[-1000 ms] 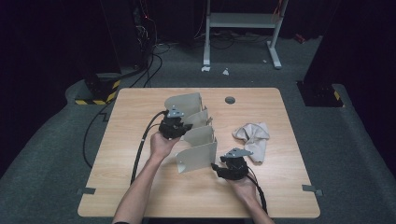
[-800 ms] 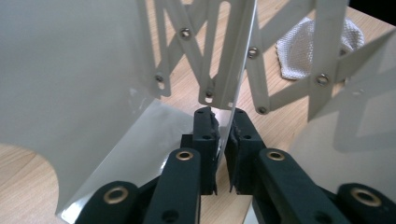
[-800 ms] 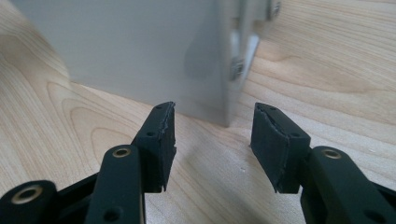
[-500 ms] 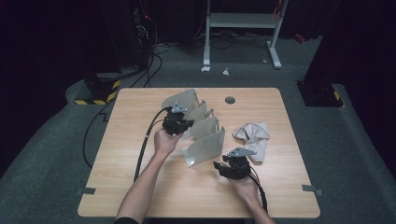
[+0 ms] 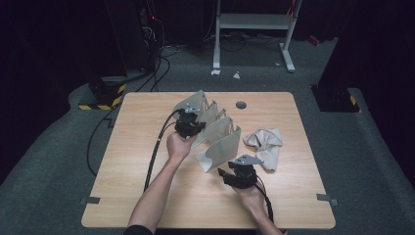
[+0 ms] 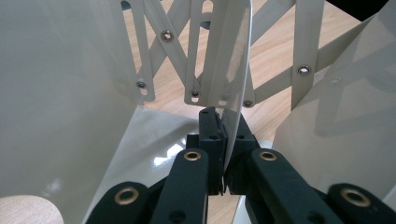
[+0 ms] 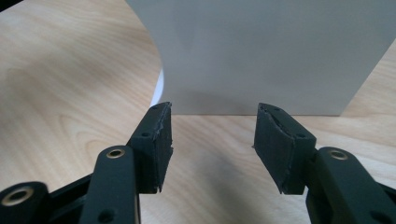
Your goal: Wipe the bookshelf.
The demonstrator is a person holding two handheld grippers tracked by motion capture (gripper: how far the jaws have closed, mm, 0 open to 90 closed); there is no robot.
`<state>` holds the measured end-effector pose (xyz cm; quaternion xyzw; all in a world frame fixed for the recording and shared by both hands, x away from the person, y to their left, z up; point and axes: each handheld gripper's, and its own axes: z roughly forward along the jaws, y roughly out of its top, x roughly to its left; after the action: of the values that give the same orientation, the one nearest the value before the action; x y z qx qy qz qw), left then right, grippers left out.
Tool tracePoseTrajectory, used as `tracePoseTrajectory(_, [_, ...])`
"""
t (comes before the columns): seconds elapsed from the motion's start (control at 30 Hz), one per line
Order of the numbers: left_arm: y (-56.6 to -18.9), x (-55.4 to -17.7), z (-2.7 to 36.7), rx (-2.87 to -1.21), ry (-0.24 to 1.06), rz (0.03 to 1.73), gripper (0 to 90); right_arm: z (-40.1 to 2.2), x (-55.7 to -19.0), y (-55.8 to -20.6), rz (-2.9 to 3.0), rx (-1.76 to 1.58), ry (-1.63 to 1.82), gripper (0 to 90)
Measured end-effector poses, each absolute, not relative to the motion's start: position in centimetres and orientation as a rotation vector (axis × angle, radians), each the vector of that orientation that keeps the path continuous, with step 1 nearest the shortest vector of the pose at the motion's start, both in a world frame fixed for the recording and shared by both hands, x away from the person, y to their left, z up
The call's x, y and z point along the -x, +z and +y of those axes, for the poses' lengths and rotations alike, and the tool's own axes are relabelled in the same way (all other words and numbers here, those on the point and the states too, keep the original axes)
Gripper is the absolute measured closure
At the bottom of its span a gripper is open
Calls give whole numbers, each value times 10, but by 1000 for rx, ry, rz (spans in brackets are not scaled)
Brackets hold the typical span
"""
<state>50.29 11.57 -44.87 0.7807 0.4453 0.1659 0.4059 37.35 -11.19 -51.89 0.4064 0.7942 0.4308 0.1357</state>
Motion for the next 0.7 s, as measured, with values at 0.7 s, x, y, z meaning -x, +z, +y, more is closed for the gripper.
tracePoseTrajectory(0.7, [-450,-501,112,-1959,413,1174,815,-93,-375,-504,2190,-1177,1188,438])
